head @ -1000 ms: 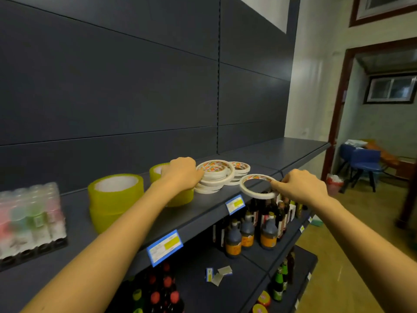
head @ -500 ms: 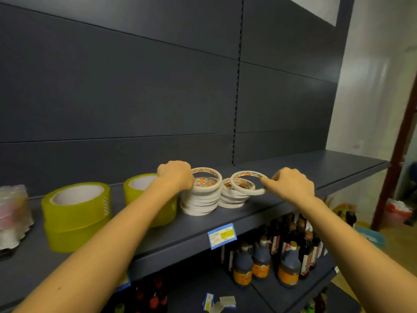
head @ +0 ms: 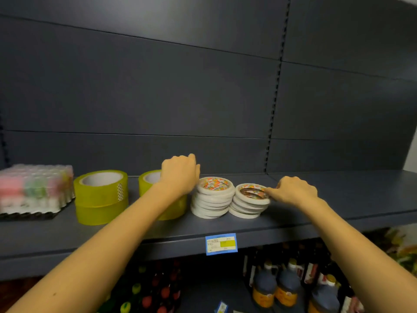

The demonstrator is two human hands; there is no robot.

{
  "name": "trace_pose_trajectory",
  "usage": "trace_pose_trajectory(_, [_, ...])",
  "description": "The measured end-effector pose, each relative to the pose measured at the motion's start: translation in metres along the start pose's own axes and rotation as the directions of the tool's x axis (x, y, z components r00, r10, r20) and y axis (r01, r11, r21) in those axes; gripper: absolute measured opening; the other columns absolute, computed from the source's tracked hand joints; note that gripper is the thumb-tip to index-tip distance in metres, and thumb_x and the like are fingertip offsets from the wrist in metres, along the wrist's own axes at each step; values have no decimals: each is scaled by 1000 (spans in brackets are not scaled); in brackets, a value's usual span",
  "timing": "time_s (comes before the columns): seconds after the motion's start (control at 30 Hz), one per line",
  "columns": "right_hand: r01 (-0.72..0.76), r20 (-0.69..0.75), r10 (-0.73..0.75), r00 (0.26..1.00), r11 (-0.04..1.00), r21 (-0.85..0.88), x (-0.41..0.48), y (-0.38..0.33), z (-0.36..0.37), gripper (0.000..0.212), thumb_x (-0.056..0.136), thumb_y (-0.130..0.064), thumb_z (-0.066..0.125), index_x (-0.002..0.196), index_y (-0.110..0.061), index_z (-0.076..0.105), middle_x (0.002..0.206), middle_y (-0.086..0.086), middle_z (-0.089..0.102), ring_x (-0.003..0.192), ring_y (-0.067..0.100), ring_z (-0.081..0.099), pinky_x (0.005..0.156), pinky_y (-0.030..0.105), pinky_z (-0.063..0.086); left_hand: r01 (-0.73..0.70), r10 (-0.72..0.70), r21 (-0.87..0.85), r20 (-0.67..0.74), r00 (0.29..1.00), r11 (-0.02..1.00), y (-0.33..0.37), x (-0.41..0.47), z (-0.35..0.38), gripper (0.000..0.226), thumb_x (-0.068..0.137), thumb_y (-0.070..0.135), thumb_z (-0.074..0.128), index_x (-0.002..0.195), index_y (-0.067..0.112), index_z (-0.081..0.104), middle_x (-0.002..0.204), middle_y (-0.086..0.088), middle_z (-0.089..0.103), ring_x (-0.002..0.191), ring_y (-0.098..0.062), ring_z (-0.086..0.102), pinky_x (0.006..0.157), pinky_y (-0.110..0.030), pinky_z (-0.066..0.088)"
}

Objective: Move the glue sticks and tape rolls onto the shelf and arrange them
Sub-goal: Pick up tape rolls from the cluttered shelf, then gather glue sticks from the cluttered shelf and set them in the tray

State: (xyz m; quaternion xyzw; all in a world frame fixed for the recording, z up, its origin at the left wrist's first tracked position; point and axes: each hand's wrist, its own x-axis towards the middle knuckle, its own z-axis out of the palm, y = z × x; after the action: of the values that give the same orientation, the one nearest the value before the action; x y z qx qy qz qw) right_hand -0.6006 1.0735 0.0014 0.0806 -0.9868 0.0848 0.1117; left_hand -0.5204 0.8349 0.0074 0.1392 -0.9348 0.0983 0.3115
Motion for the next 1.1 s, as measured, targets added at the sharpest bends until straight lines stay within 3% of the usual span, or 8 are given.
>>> trace_pose_trajectory(0.13, [96, -231, -139, 963, 978, -187, 0, -21, -14, 51, 89, -61, 42, 104, -15, 60, 101, 6, 64, 95, 28, 60, 66, 31, 38, -4, 7, 24, -103, 995, 1000, -39, -16, -12, 31, 100, 30, 30, 120, 9, 39, 108, -10, 62, 97, -32, 58, 66, -33, 31])
trace_pose_trajectory(0.23, [361, -304, -353, 885, 932, -31, -6, -65, -23, 32, 90, -51, 48, 100, -21, 55, 104, 3, 63, 95, 29, 58, 67, 32, 37, 39, -28, 90, -117, 993, 995, -72, -32, -27, 28, 99, 31, 31, 114, 11, 44, 109, -8, 60, 100, -30, 56, 68, -34, 31])
trace_pose_trajectory(0.37, [697, -294, -638, 712, 695, 179, -37, -152, -26, 15, 90, -39, 50, 100, -28, 55, 105, -7, 61, 96, 24, 57, 71, 30, 36, 154, -137, 152, -121, 983, 976, -126, -67, -48, 27, 97, 34, 35, 104, 12, 50, 105, -7, 62, 98, -28, 55, 74, -35, 36])
trace_pose_trajectory(0.47, [826, -301, -770, 563, 512, 234, -72, -220, -20, 17, 92, -35, 48, 105, -30, 55, 110, -7, 60, 102, 23, 56, 75, 31, 37, 258, -241, 216, -104, 965, 942, -174, -107, -63, 31, 96, 38, 35, 103, 13, 52, 103, -6, 62, 96, -27, 56, 73, -34, 38])
trace_pose_trajectory(0.73, [953, -245, -932, 268, 219, 211, -162, -371, 7, 33, 95, -26, 42, 126, -23, 51, 135, -2, 50, 121, 22, 46, 88, 35, 41, 461, -479, 376, -51, 876, 804, -310, -222, -103, 37, 95, 44, 37, 114, 16, 51, 113, -3, 62, 106, -23, 57, 82, -34, 42])
trace_pose_trajectory(0.9, [959, -177, -970, 168, 120, 256, -214, -462, 16, 35, 97, -27, 41, 131, -22, 45, 136, 0, 47, 123, 22, 45, 97, 42, 44, 502, -553, 459, -28, 833, 733, -394, -283, -134, 37, 95, 45, 38, 112, 16, 52, 115, -4, 62, 106, -23, 57, 81, -34, 42])
trace_pose_trajectory(1.1, [967, -162, -976, 143, 103, 231, -279, -570, 27, 37, 97, -29, 40, 133, -25, 42, 137, -3, 46, 120, 21, 47, 87, 37, 44, 538, -605, 497, -32, 795, 681, -495, -344, -169, 34, 94, 44, 39, 105, 14, 52, 110, -6, 62, 103, -25, 57, 78, -35, 41])
